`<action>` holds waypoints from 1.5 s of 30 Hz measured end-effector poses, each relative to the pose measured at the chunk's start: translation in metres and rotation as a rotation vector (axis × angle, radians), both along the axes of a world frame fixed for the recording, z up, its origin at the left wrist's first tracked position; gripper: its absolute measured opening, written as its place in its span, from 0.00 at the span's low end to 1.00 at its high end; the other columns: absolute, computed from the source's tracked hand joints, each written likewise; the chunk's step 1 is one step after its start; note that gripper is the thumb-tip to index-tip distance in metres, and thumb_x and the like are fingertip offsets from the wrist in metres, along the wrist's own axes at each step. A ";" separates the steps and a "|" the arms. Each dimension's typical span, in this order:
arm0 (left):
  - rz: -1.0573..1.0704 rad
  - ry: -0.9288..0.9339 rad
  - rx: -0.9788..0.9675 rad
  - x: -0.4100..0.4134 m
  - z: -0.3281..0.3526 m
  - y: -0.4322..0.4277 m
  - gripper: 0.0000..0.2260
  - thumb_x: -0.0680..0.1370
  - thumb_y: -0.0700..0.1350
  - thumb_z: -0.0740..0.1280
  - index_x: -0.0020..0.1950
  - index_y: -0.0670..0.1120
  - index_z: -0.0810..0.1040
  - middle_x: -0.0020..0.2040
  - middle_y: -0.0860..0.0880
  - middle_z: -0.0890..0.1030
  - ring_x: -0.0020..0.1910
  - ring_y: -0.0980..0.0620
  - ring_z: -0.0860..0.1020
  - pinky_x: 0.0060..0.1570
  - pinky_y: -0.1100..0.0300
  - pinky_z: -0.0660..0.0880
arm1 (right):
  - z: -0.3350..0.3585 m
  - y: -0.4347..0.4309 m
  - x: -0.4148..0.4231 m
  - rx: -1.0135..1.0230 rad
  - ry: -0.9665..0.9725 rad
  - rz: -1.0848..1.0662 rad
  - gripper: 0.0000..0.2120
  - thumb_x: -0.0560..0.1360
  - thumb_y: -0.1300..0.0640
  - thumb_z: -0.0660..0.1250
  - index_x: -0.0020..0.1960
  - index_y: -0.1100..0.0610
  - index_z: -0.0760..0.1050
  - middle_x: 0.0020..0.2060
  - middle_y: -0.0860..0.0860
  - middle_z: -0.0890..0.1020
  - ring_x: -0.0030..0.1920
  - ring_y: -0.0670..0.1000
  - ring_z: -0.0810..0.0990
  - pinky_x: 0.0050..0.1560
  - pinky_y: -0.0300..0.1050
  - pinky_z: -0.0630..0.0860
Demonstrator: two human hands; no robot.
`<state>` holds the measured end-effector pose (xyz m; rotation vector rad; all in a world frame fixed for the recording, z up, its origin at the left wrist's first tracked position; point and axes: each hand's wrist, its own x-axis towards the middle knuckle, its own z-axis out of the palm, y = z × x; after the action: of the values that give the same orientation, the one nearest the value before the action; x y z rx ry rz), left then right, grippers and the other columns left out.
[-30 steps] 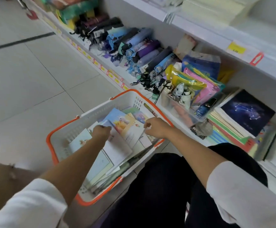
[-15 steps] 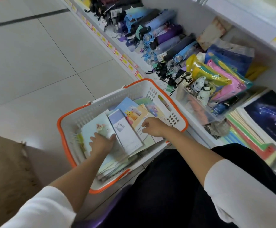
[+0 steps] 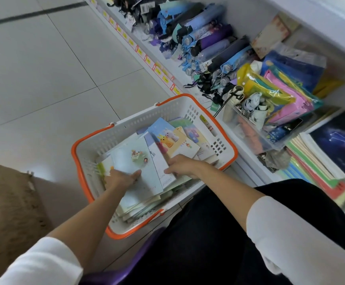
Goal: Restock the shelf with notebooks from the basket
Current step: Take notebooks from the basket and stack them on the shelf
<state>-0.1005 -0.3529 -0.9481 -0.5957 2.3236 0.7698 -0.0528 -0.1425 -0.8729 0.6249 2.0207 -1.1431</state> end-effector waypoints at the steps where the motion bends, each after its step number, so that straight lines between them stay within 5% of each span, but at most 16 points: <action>1: 0.000 0.011 0.016 0.000 -0.001 0.000 0.49 0.63 0.65 0.76 0.73 0.38 0.62 0.68 0.38 0.70 0.69 0.39 0.66 0.65 0.47 0.70 | 0.000 -0.004 0.000 -0.001 0.005 0.019 0.22 0.77 0.59 0.68 0.68 0.65 0.69 0.66 0.58 0.74 0.65 0.58 0.73 0.68 0.54 0.70; 3: 0.023 0.024 0.049 -0.001 -0.002 -0.002 0.48 0.62 0.64 0.77 0.71 0.38 0.64 0.66 0.39 0.72 0.67 0.39 0.69 0.62 0.47 0.72 | -0.002 -0.009 0.001 0.056 0.051 0.064 0.19 0.77 0.63 0.66 0.66 0.66 0.69 0.65 0.60 0.74 0.64 0.60 0.74 0.66 0.56 0.71; 7: 0.111 0.010 0.130 -0.005 0.005 -0.004 0.49 0.59 0.63 0.80 0.68 0.37 0.64 0.57 0.42 0.76 0.54 0.42 0.76 0.38 0.52 0.77 | 0.016 0.003 -0.007 -0.002 0.143 -0.013 0.19 0.77 0.67 0.64 0.68 0.63 0.71 0.67 0.57 0.73 0.61 0.55 0.75 0.47 0.44 0.76; 11: 0.270 0.120 0.339 -0.012 0.013 -0.001 0.33 0.62 0.52 0.82 0.59 0.41 0.71 0.54 0.44 0.79 0.50 0.44 0.77 0.46 0.50 0.78 | 0.057 0.042 -0.024 -0.002 0.279 -0.171 0.21 0.78 0.65 0.63 0.71 0.61 0.69 0.68 0.56 0.73 0.64 0.55 0.74 0.52 0.43 0.74; 15: 0.413 0.238 0.605 -0.015 0.032 0.017 0.15 0.71 0.43 0.76 0.53 0.45 0.75 0.56 0.44 0.81 0.49 0.43 0.80 0.50 0.48 0.78 | 0.091 0.074 -0.026 0.015 0.442 -0.407 0.19 0.78 0.67 0.60 0.69 0.62 0.72 0.63 0.60 0.78 0.59 0.59 0.79 0.57 0.54 0.76; 18: 0.421 0.169 0.795 -0.019 0.054 0.038 0.12 0.76 0.38 0.68 0.60 0.39 0.75 0.59 0.37 0.80 0.49 0.40 0.80 0.54 0.41 0.78 | 0.102 0.088 -0.020 -0.125 0.492 -0.656 0.17 0.79 0.69 0.58 0.65 0.62 0.74 0.60 0.62 0.80 0.56 0.60 0.80 0.58 0.59 0.75; 21: 0.462 0.102 0.940 -0.018 0.085 0.066 0.14 0.82 0.44 0.58 0.65 0.39 0.72 0.61 0.39 0.78 0.53 0.40 0.79 0.55 0.42 0.77 | 0.102 0.091 -0.008 -0.315 0.429 -0.750 0.17 0.79 0.70 0.57 0.67 0.65 0.72 0.61 0.62 0.78 0.58 0.58 0.79 0.50 0.51 0.79; 25: 0.307 0.103 1.074 -0.012 0.127 0.106 0.22 0.82 0.60 0.53 0.63 0.46 0.75 0.54 0.48 0.83 0.49 0.48 0.82 0.47 0.53 0.80 | 0.101 0.084 0.009 -0.137 0.407 -0.644 0.21 0.79 0.67 0.59 0.72 0.64 0.67 0.67 0.58 0.74 0.62 0.55 0.75 0.55 0.43 0.72; 28: 0.201 0.126 1.065 -0.005 0.143 0.128 0.17 0.81 0.47 0.63 0.68 0.43 0.72 0.62 0.43 0.79 0.57 0.43 0.80 0.59 0.47 0.76 | 0.109 0.088 0.022 -0.203 0.429 -0.668 0.20 0.80 0.68 0.56 0.71 0.62 0.69 0.66 0.59 0.76 0.60 0.56 0.76 0.58 0.48 0.75; 31: 0.170 0.121 1.118 0.000 0.161 0.147 0.17 0.81 0.42 0.62 0.71 0.44 0.69 0.65 0.44 0.78 0.60 0.43 0.78 0.59 0.46 0.75 | 0.123 0.105 0.038 -0.260 0.481 -0.775 0.23 0.78 0.72 0.56 0.71 0.60 0.69 0.63 0.58 0.78 0.62 0.58 0.77 0.65 0.55 0.73; 36: 0.036 0.215 1.145 0.014 0.201 0.188 0.16 0.81 0.40 0.62 0.69 0.43 0.70 0.65 0.42 0.77 0.60 0.41 0.78 0.61 0.42 0.74 | 0.143 0.124 0.073 -0.301 0.631 -0.963 0.18 0.78 0.63 0.65 0.67 0.64 0.72 0.57 0.62 0.81 0.41 0.51 0.84 0.40 0.43 0.81; 42: -0.154 0.322 1.127 0.035 0.250 0.229 0.09 0.79 0.43 0.66 0.59 0.43 0.75 0.59 0.42 0.80 0.49 0.45 0.81 0.49 0.50 0.78 | 0.177 0.152 0.115 -0.384 0.715 -1.005 0.20 0.79 0.67 0.62 0.70 0.61 0.69 0.61 0.61 0.79 0.50 0.57 0.82 0.49 0.51 0.80; 45: -0.236 0.331 1.137 0.050 0.276 0.257 0.13 0.80 0.43 0.66 0.62 0.40 0.75 0.60 0.41 0.80 0.53 0.42 0.80 0.55 0.45 0.77 | 0.202 0.168 0.142 -0.355 0.799 -0.992 0.22 0.79 0.67 0.61 0.72 0.57 0.68 0.61 0.59 0.80 0.56 0.59 0.81 0.52 0.53 0.80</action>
<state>-0.0508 -0.0963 -0.6716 0.3260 1.7264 1.9153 0.0891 0.0255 -0.6705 1.1623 2.0075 -2.6002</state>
